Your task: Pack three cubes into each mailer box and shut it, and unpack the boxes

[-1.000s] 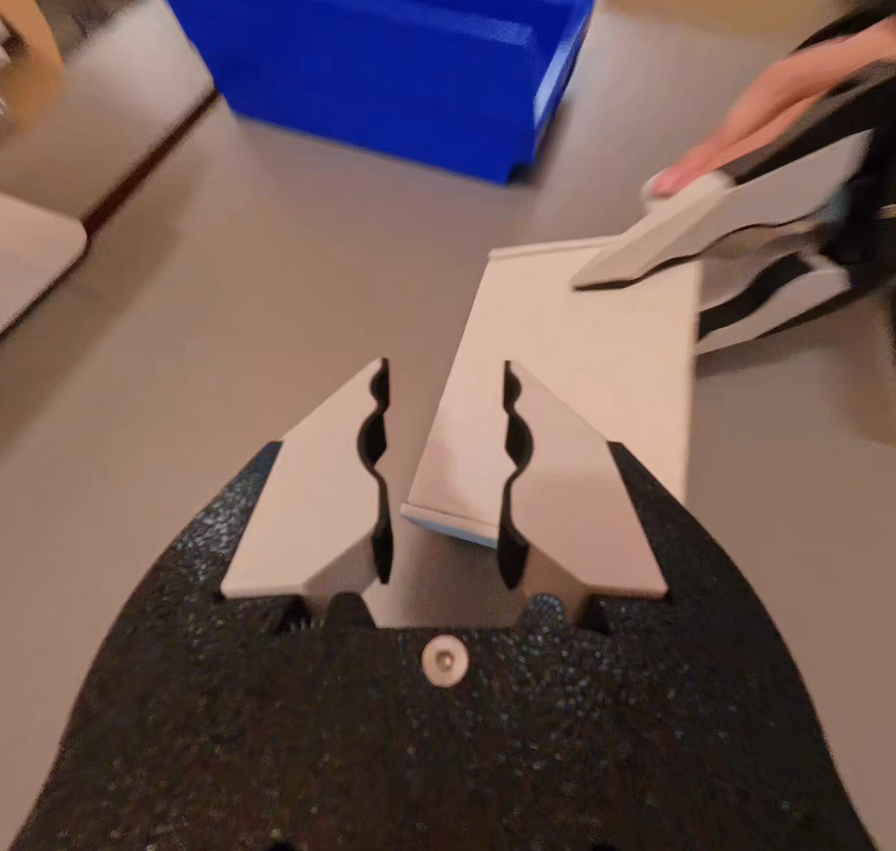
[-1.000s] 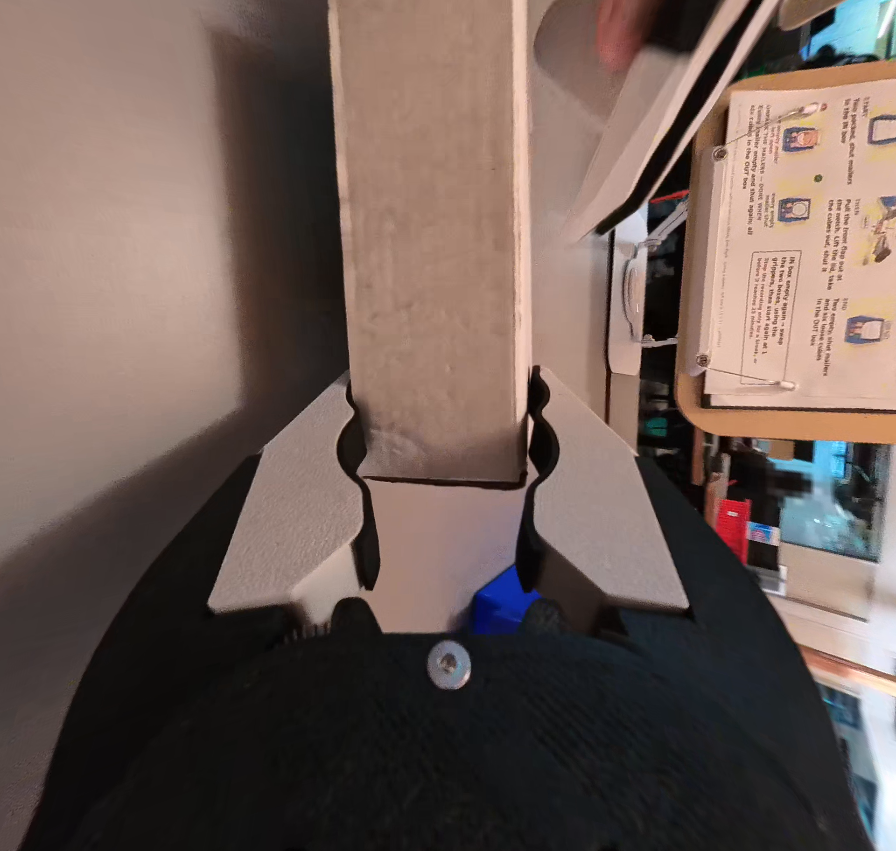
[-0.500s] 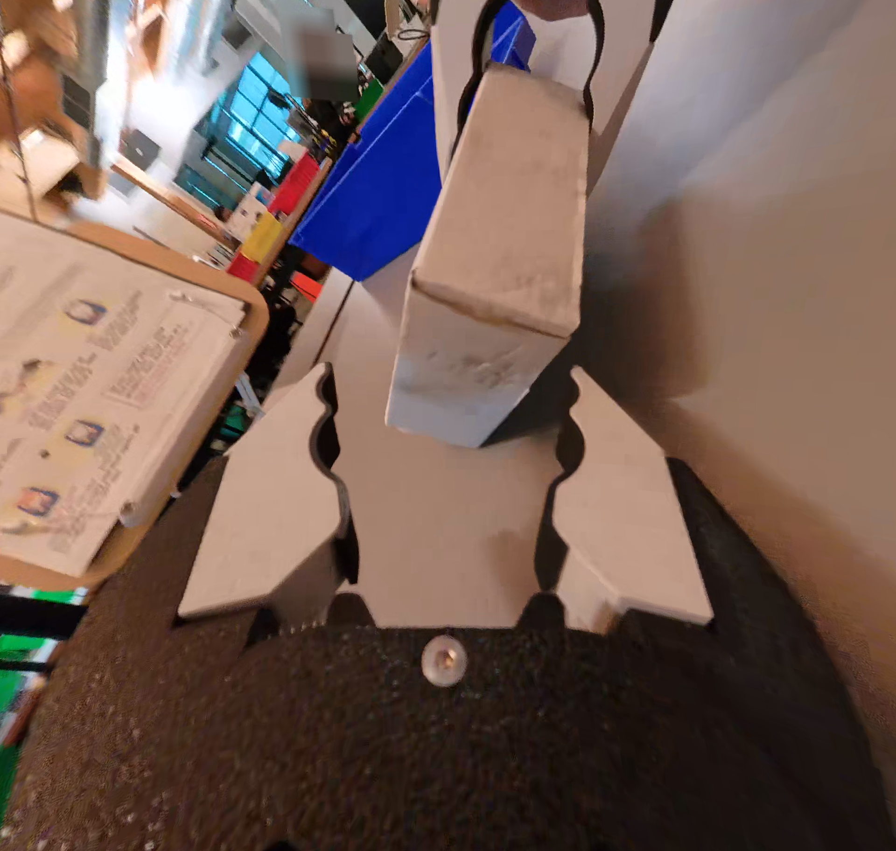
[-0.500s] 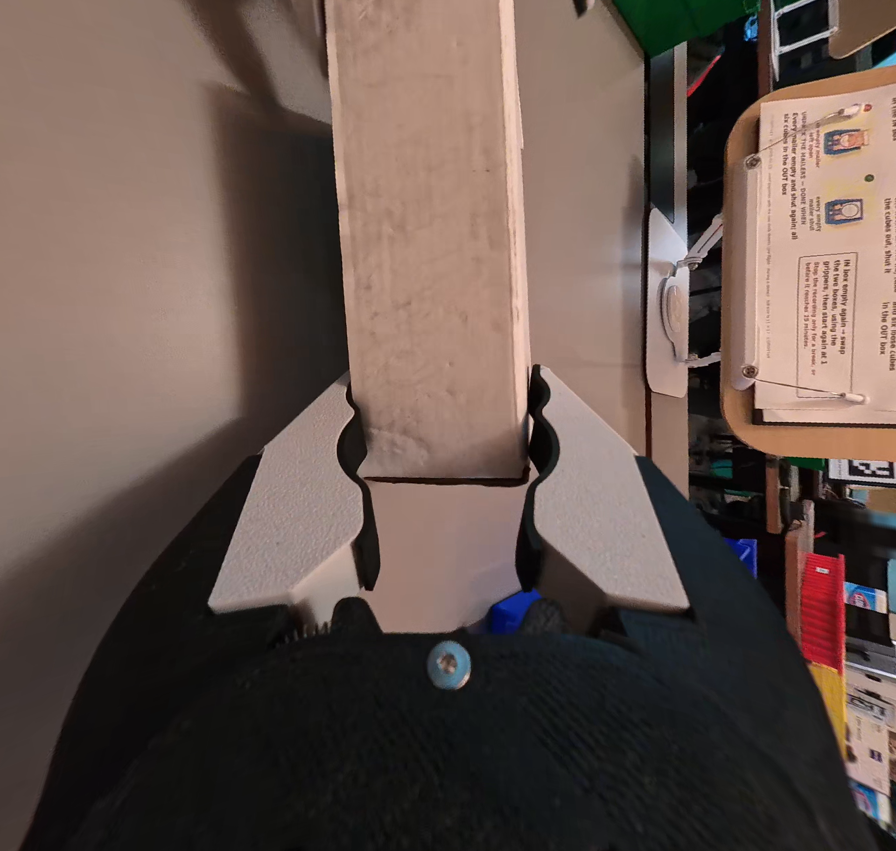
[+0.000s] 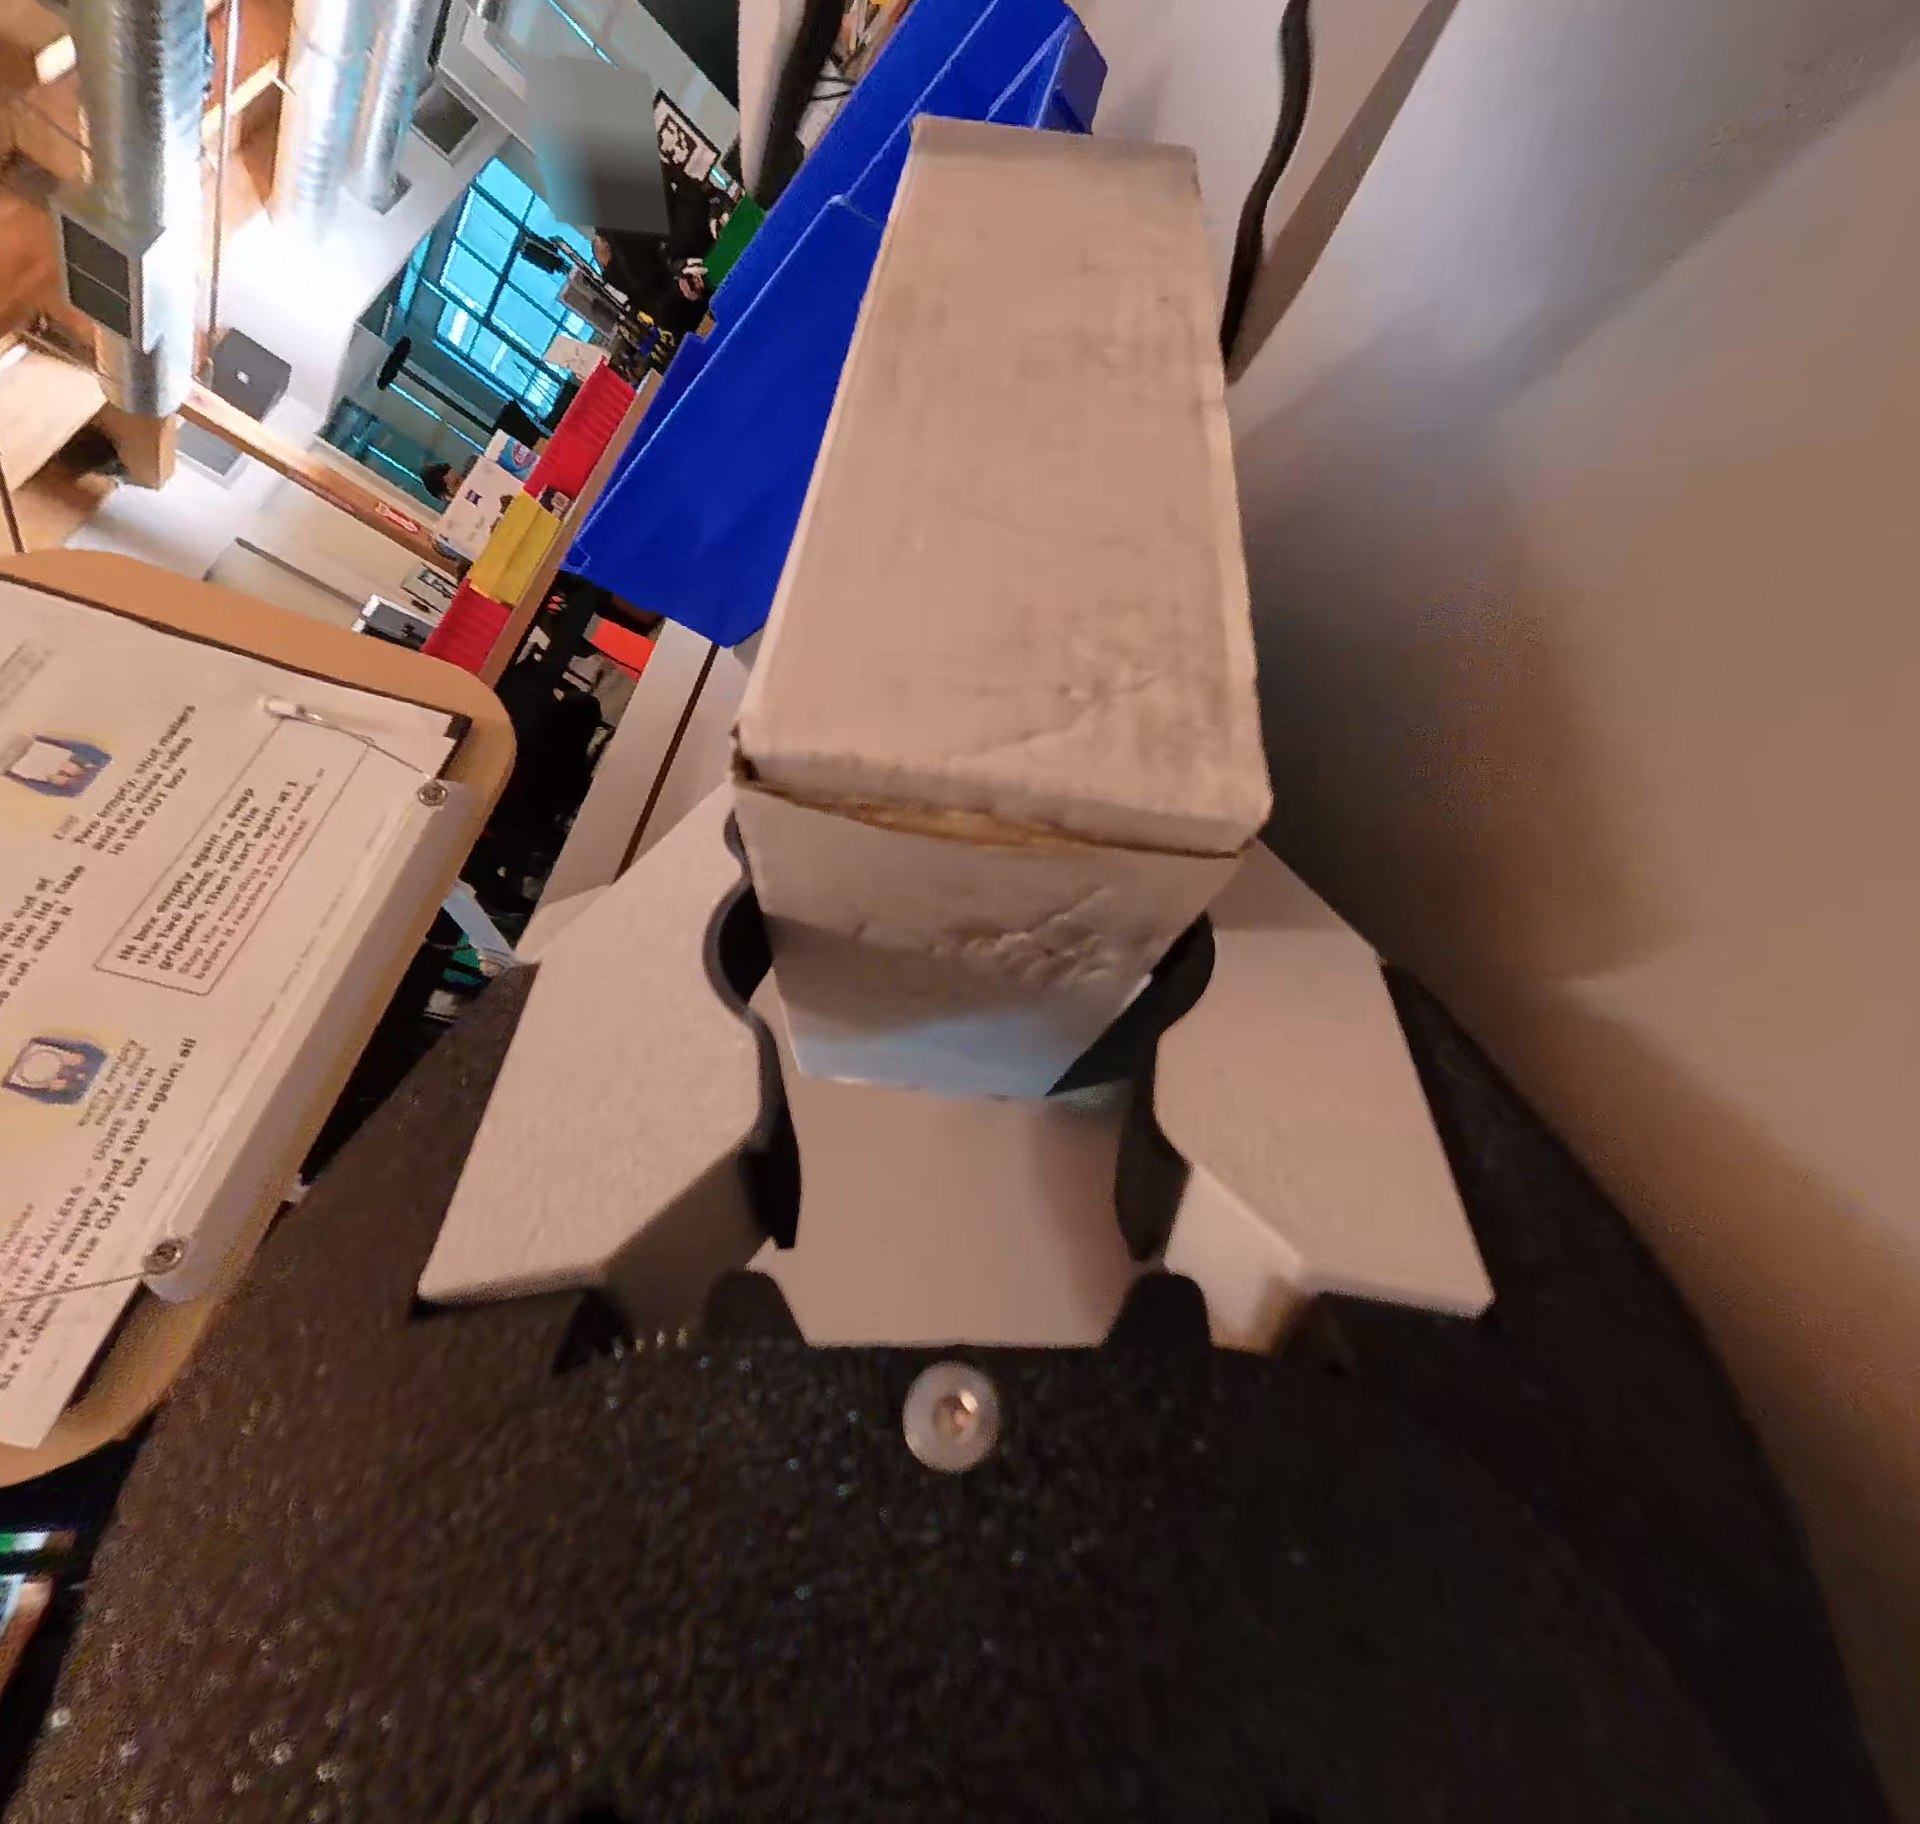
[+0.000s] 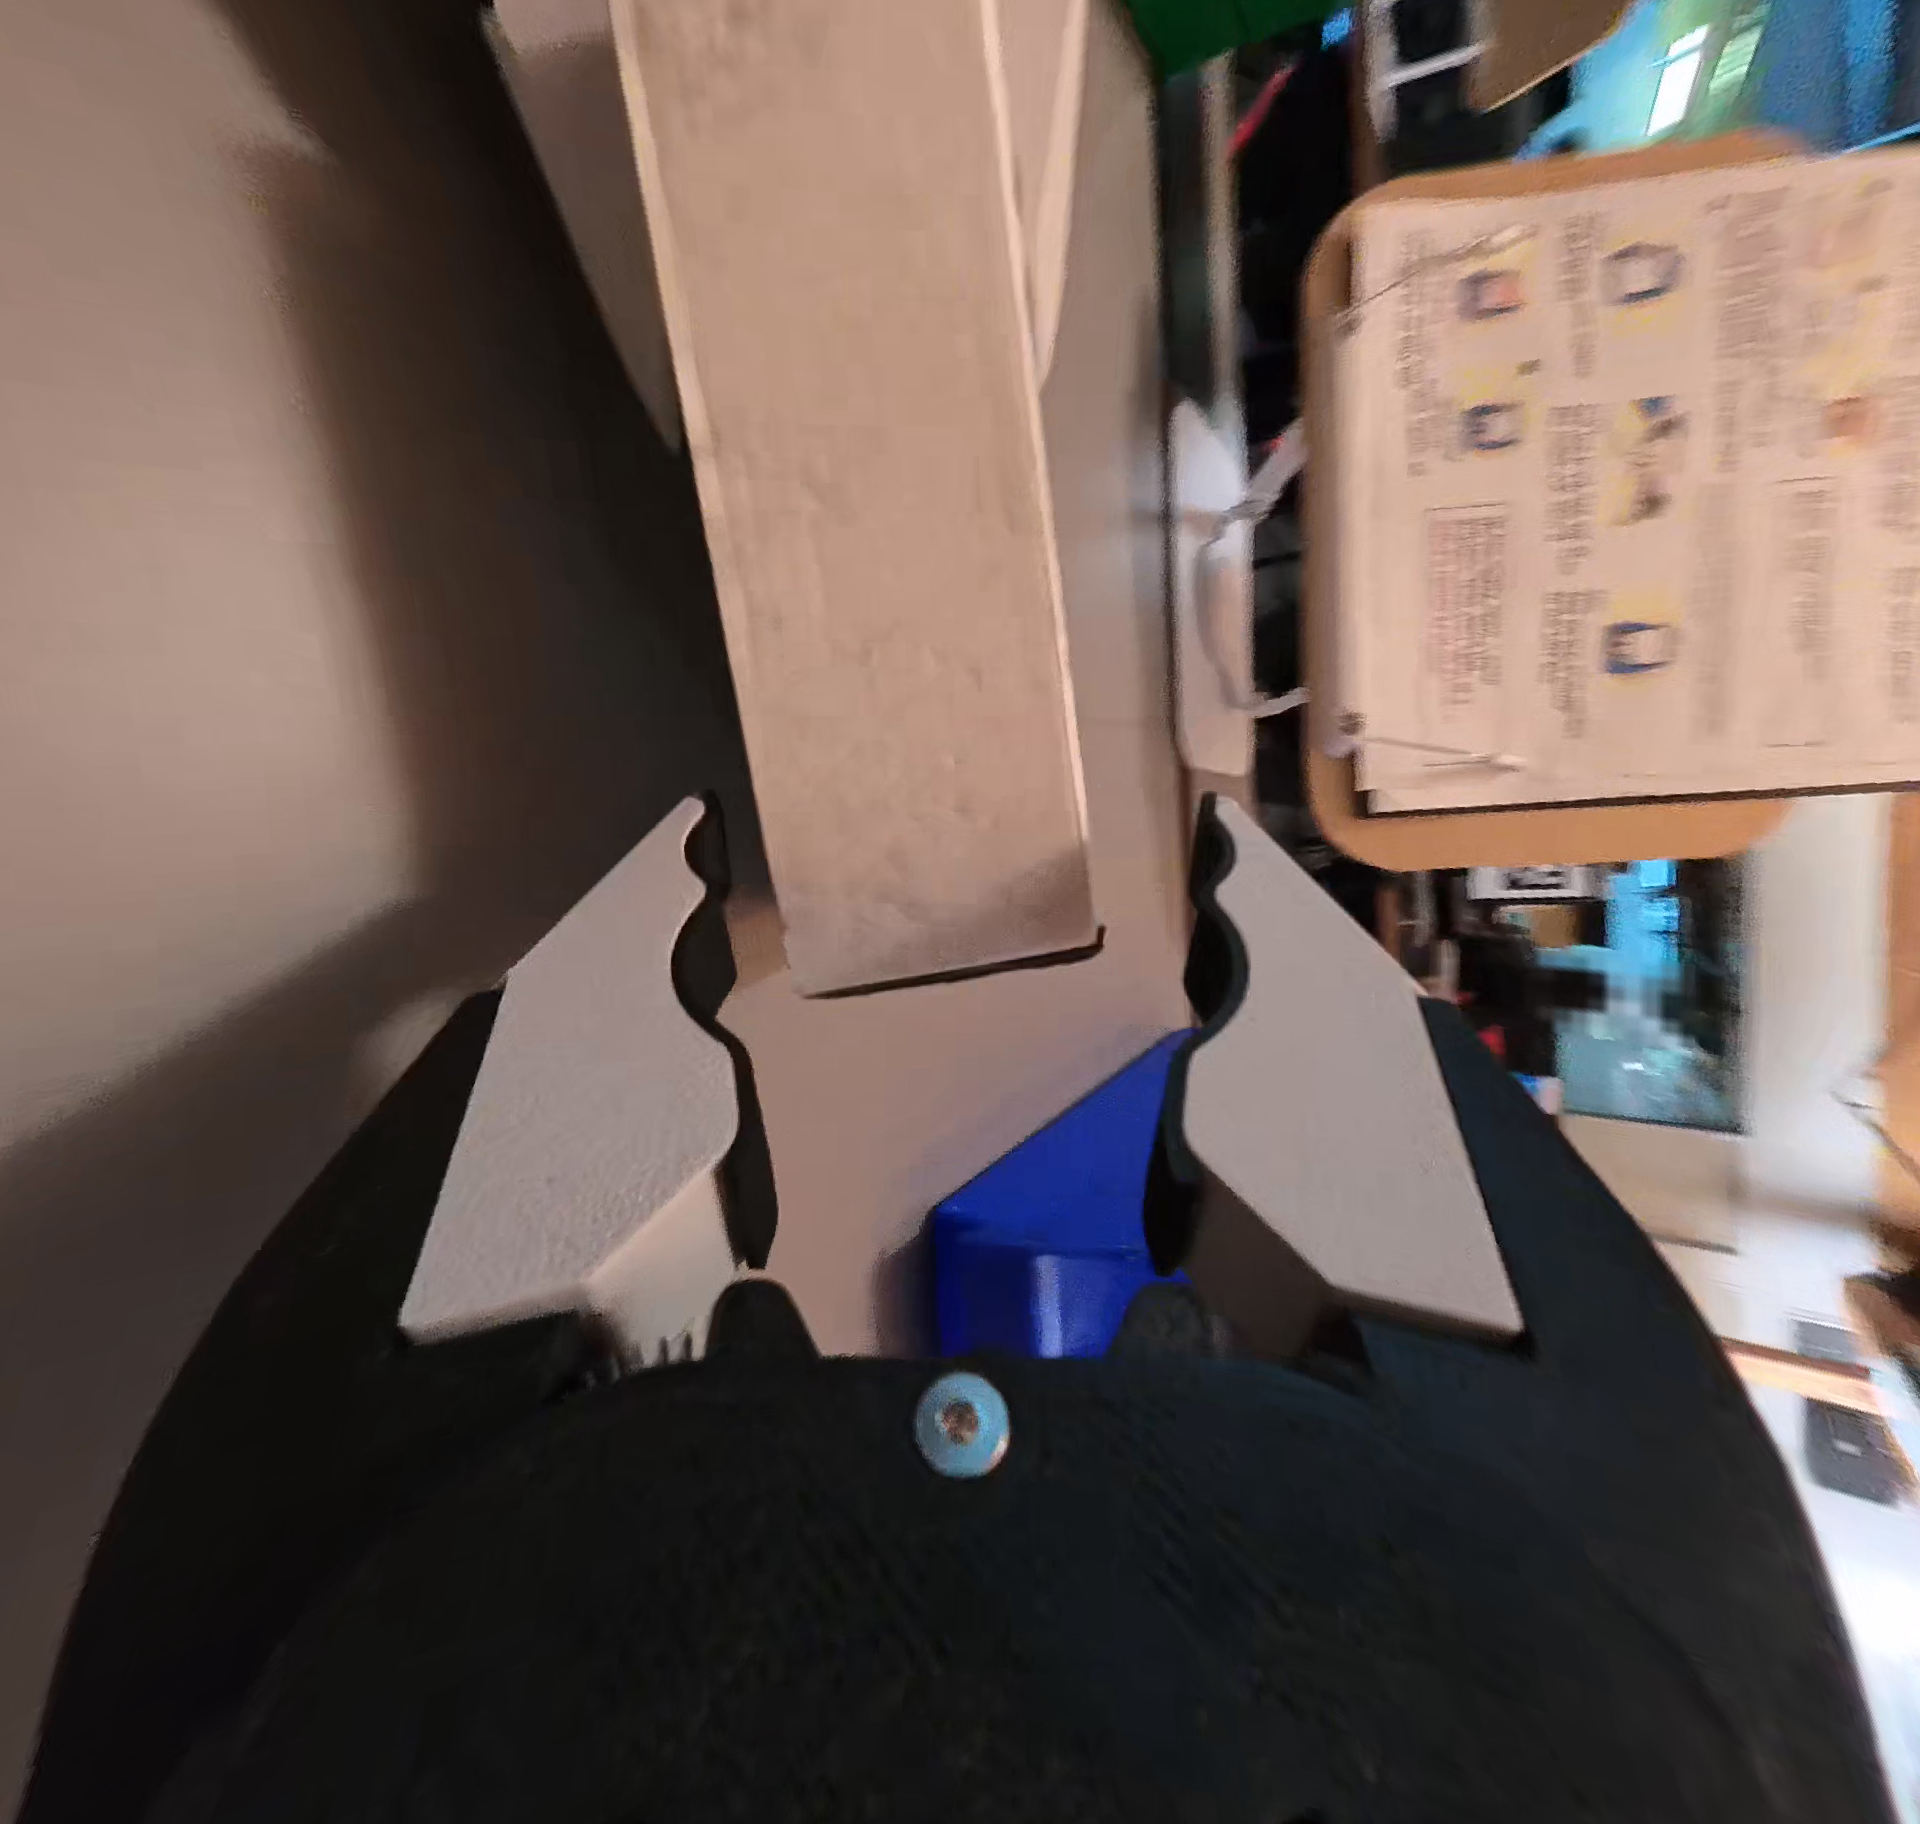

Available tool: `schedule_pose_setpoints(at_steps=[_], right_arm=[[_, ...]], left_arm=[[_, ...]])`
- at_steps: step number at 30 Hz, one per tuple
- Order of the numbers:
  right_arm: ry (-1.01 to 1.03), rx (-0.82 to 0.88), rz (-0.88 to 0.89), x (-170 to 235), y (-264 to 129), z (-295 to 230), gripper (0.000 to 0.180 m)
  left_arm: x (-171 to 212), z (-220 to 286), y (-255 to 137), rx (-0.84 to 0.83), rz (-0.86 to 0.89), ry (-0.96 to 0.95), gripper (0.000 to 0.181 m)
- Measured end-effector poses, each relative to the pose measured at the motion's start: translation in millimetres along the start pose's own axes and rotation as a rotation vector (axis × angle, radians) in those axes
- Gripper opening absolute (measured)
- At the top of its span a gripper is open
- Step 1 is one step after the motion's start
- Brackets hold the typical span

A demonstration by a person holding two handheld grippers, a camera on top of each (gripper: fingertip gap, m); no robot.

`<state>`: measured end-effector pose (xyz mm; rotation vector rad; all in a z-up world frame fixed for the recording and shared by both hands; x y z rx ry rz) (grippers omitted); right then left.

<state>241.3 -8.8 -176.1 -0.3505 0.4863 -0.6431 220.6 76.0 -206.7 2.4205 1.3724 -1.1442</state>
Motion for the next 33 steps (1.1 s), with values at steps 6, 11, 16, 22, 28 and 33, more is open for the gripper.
schedule_pose_setpoints(at_steps=[6, 11, 16, 22, 28, 33], right_arm=[[-0.312, 0.282, -0.008, -37.3, -15.2, 5.2, 0.067], [-0.458, 0.281, -0.077, -40.6, -10.8, -8.7, 0.040], [-0.588, 0.245, -0.134, -42.2, -10.9, -22.5, 0.008], [-0.640, 0.290, -0.199, -35.4, -11.0, -23.8, 0.024], [-0.694, 0.373, -0.265, -26.0, -2.7, -20.8, 0.010], [-0.675, 0.503, -0.253, -28.8, 1.7, -7.5, 0.005]], left_arm=[[3.4, -4.8, -0.7, 0.023, -0.018, -0.082, 0.072], [4.7, -4.7, -2.1, 0.009, -0.034, -0.076, 0.072], [7.3, -4.0, -6.0, -0.005, -0.054, -0.060, 0.072], [4.7, -0.2, 0.6, -0.005, -0.101, -0.010, 0.072], [5.7, -4.9, 5.3, 0.039, -0.135, -0.107, 0.072], [10.7, -11.1, 3.8, 0.072, -0.155, -0.209, 0.071]])
Point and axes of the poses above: each gripper's, where its closed fingertips meet, y out along the fingers, x out of its underside, z = x × y across the jaws, the point moved 1 cm from there along -y, back along the fingers
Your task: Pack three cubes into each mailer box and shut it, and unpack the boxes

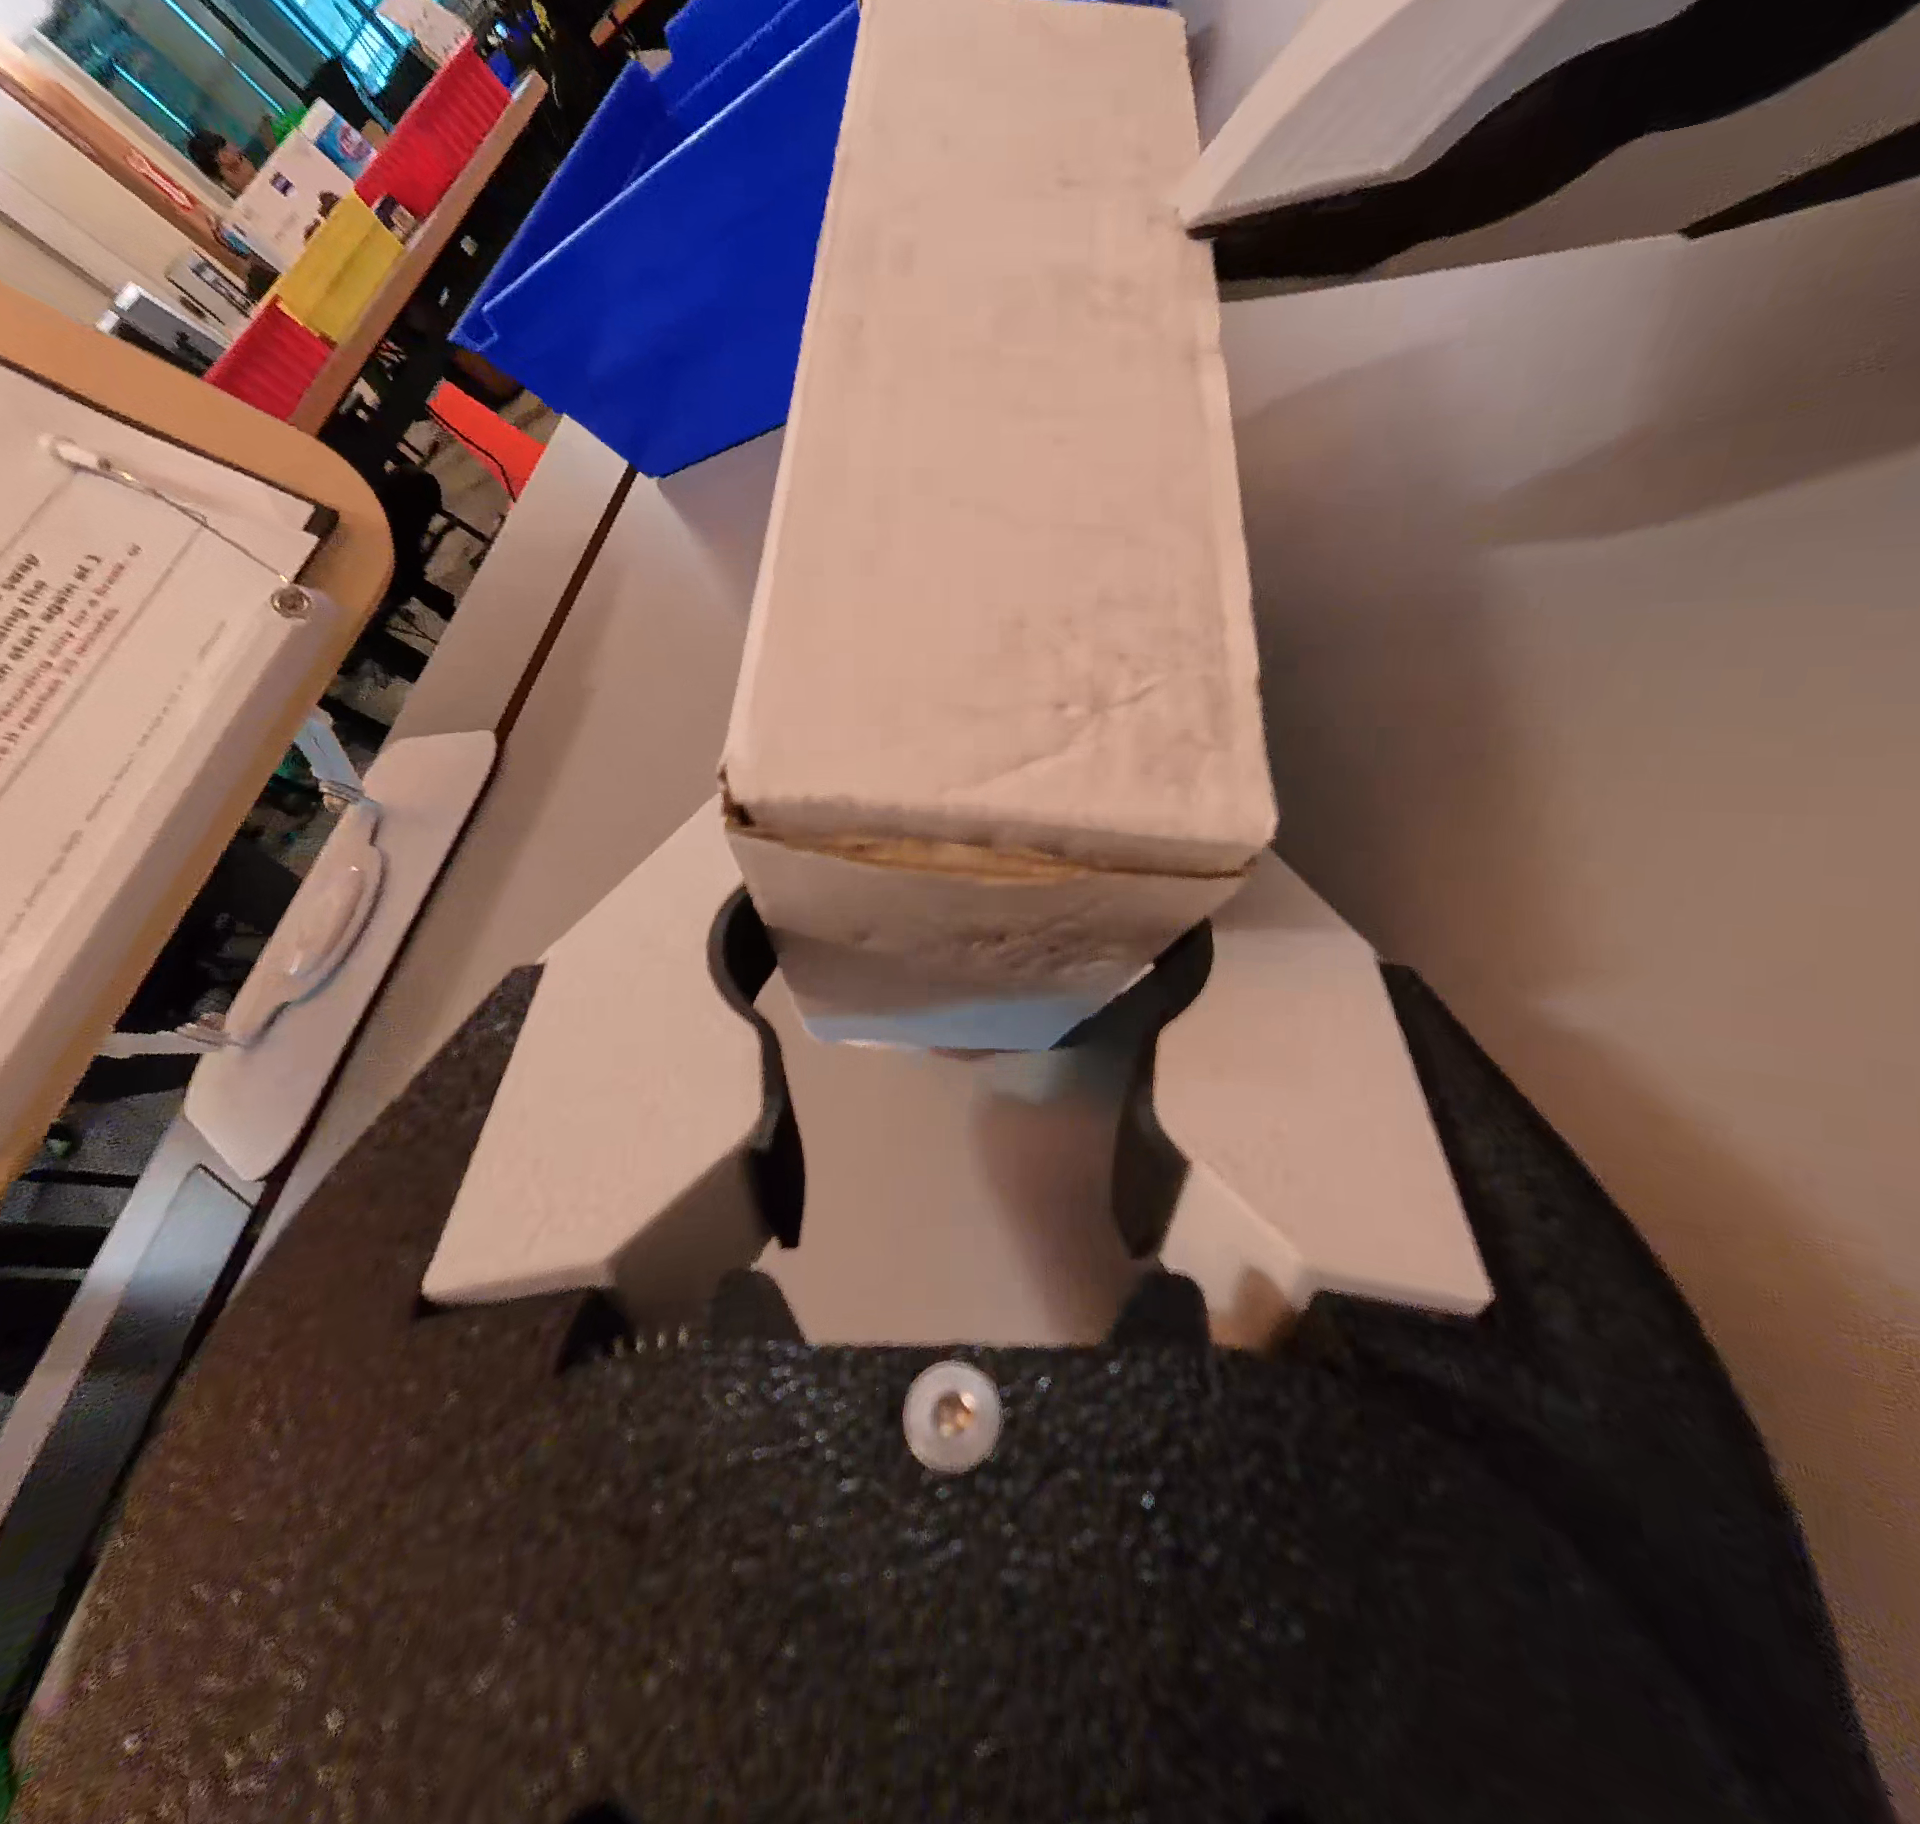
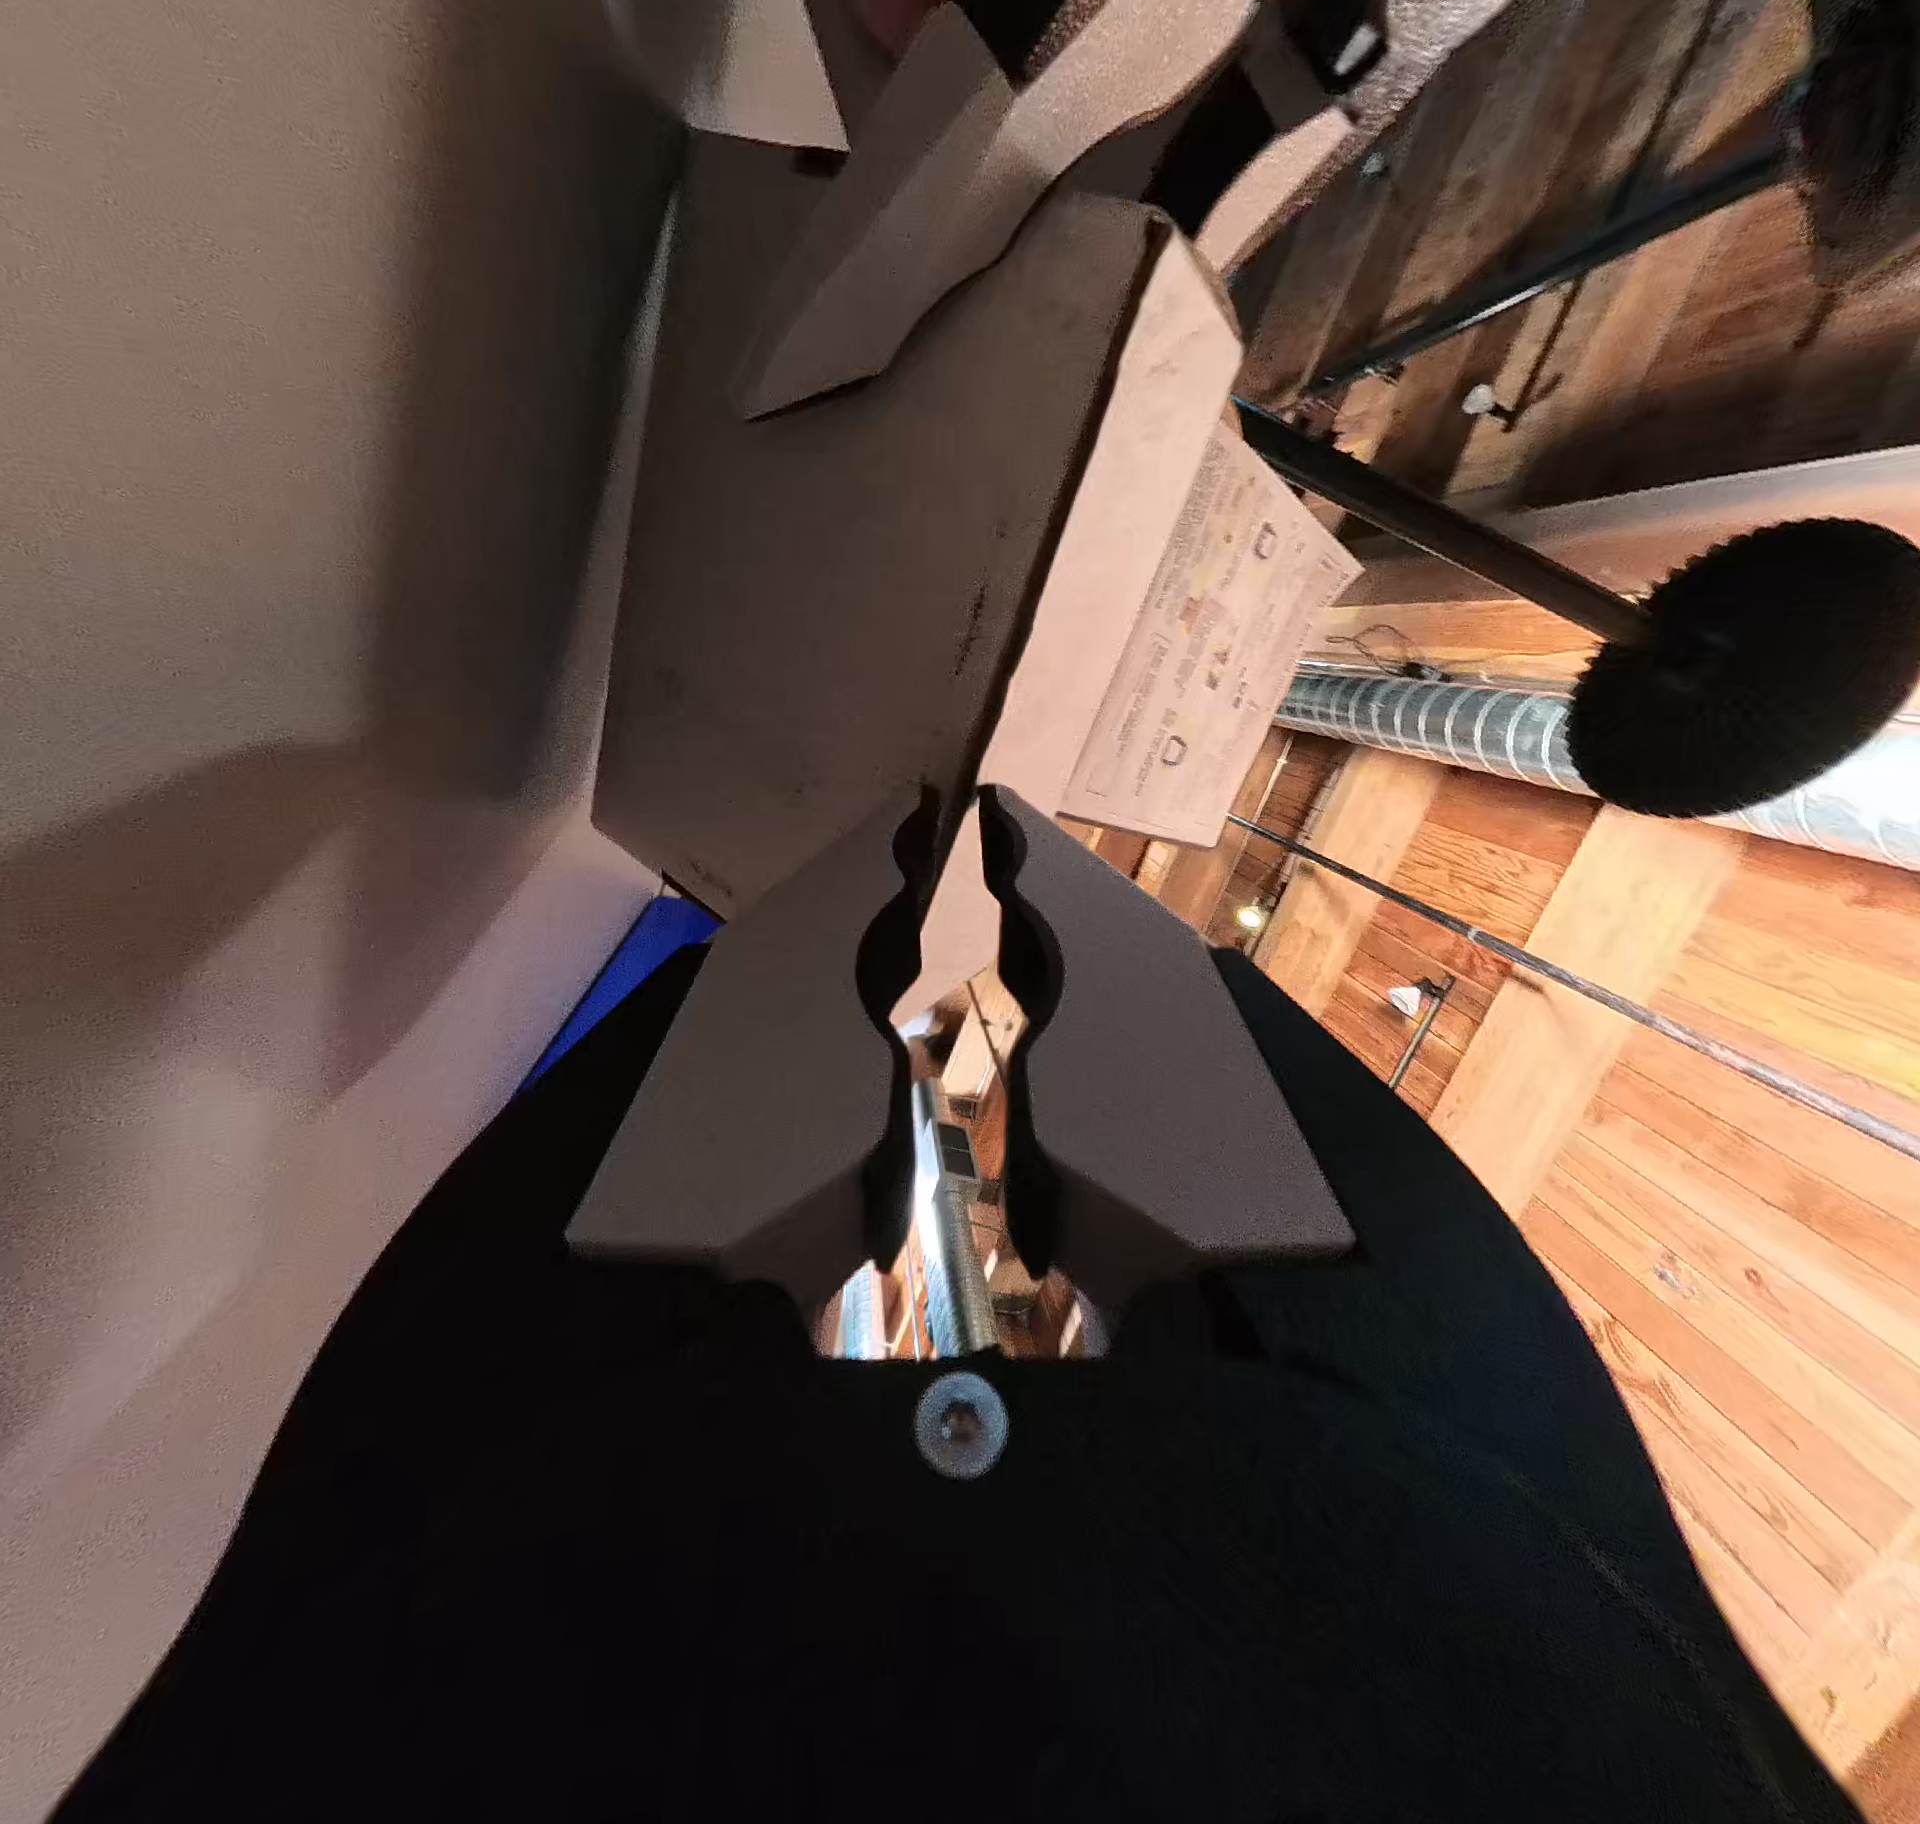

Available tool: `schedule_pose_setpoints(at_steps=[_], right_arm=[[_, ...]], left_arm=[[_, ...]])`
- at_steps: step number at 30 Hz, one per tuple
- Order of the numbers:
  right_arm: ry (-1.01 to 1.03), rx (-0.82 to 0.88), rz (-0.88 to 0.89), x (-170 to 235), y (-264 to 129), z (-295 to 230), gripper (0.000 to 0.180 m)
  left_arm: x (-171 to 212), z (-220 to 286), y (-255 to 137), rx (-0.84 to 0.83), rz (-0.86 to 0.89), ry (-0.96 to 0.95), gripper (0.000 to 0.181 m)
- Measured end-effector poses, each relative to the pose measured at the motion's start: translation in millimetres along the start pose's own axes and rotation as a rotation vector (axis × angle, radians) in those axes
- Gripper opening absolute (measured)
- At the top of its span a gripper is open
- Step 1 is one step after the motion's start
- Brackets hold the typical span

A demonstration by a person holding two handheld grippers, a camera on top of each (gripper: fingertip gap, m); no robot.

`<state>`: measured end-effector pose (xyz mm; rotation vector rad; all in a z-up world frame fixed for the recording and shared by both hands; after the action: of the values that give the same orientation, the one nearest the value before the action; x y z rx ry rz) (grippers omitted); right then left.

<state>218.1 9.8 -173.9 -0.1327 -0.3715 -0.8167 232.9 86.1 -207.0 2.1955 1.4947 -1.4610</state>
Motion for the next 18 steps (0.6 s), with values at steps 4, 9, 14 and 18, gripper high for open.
schedule_pose_setpoints(at_steps=[4, 9, 14, 18], right_arm=[[0.114, 0.033, 0.046, 1.2, -1.6, 7.7, 0.001], [0.131, 0.051, 0.044, 9.0, 2.0, 11.9, 0.030], [0.117, 0.080, 0.058, 11.8, 6.4, 7.4, 0.020], [0.141, 0.094, 0.023, 11.7, 10.9, 5.3, 0.009]], left_arm=[[1.8, -0.7, -1.1, 0.008, -0.018, -0.014, 0.071], [-0.3, -1.1, 4.4, 0.008, -0.057, -0.005, 0.071], [-0.8, -3.5, 6.2, 0.018, -0.043, -0.026, 0.071], [-0.1, -4.4, 6.4, 0.026, -0.051, -0.032, 0.071]])
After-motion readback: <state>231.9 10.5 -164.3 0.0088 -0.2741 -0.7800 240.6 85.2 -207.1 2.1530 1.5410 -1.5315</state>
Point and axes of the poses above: each gripper's, where its closed fingertips meet, y out along the fingers, x out of its underside, z = x × y across the jaws, the point moved 1 cm from there along -y, back along the fingers
